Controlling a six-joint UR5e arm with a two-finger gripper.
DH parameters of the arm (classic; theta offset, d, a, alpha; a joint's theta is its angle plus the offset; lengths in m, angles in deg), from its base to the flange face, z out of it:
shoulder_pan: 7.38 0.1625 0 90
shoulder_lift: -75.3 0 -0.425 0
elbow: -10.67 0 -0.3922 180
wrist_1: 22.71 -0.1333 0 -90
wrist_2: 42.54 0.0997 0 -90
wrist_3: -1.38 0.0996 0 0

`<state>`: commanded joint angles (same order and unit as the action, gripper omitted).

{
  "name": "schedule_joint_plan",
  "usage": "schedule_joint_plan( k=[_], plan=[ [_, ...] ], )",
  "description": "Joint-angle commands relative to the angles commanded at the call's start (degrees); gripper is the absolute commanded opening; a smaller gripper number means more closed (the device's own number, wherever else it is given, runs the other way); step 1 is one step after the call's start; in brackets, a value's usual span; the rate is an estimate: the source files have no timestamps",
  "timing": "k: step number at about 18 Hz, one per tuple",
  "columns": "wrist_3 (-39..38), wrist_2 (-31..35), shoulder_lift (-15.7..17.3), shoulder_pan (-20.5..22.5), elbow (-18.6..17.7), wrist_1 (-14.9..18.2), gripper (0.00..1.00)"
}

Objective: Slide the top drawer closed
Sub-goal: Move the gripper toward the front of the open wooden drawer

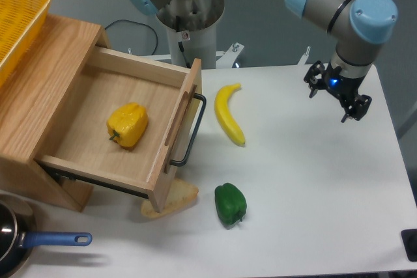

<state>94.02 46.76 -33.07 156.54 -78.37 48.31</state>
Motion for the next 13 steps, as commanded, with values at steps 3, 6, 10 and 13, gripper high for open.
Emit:
schedule_joint_plan(
  k=[3,6,10,13],
  plan=[
    [0.6,0.1,0.4,-0.3,0.0,0.3,1.0],
    [-0.1,2.8,2.0,-3.2,0.1,0.2,1.0],
    [0.0,13.3,2.5,-6.8,0.1,0.6,1.0],
    [-0.2,12.7,2.9,-7.1,-0.9,0.7,1.0]
  ],
)
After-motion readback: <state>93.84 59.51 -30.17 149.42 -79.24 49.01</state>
